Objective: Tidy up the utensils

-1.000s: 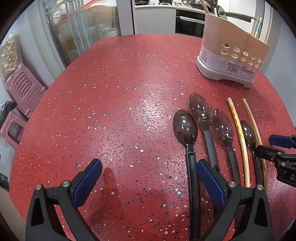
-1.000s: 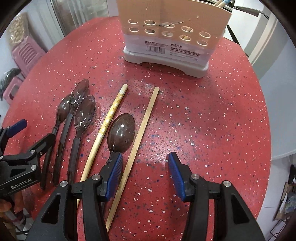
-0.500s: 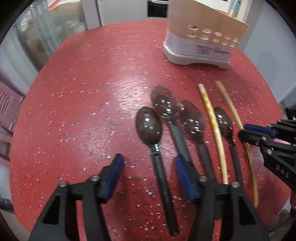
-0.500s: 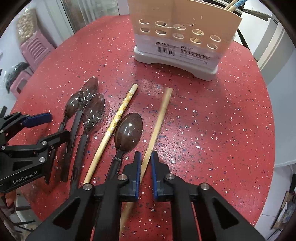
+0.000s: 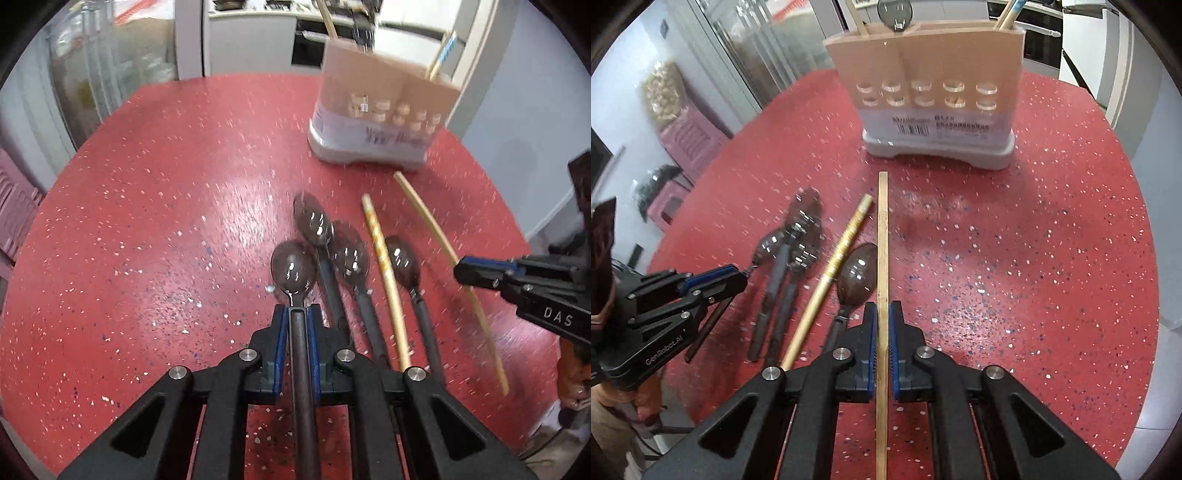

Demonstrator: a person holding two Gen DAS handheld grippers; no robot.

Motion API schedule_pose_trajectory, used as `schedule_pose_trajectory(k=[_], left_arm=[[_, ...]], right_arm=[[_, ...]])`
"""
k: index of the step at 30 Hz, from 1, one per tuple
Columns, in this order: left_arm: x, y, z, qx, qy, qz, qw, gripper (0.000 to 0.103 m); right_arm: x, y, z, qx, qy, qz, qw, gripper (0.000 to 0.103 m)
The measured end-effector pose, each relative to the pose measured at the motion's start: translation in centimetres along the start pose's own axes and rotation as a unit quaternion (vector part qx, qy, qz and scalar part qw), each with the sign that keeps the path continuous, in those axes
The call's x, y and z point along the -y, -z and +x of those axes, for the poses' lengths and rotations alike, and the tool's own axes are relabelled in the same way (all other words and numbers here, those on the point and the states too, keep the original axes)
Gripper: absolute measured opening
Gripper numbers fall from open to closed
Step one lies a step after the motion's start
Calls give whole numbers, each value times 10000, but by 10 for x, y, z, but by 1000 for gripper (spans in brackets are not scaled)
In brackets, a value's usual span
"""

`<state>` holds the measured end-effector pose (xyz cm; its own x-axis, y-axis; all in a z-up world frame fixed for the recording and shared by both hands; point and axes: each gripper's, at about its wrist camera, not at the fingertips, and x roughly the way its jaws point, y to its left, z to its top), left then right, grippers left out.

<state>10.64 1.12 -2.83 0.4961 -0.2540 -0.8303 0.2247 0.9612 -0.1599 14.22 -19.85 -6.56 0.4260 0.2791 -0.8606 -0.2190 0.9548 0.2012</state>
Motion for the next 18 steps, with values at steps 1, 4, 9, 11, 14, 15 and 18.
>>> schedule_pose_trajectory(k=[1, 4, 9, 11, 14, 15, 18], left_arm=[[-1, -1, -7, 108, 42, -72, 9999, 25], [-7, -4, -18, 291, 96, -160, 9994, 25], [-16, -7, -21, 247, 126, -215, 9994, 25], [-13, -7, -17, 127, -23, -228, 9997, 25], [-8, -6, -9, 30, -528, -242, 9983, 25], [-9, -4, -6, -40, -607, -311, 9977, 25], [-17, 1, 0, -206, -544, -621, 9964, 26]], right_arm=[[2, 0, -5, 67, -90, 29, 9999, 6], [5, -2, -18, 269, -268, 81, 9992, 6], [6, -5, -38, 474, -347, 126, 9982, 6], [8, -4, -40, 493, -358, 145, 9980, 6], [7, -1, -40, 487, -394, 180, 9979, 6], [8, 0, -40, 485, -421, 191, 9978, 6], [4, 1, -35, 482, -500, 201, 9974, 6]])
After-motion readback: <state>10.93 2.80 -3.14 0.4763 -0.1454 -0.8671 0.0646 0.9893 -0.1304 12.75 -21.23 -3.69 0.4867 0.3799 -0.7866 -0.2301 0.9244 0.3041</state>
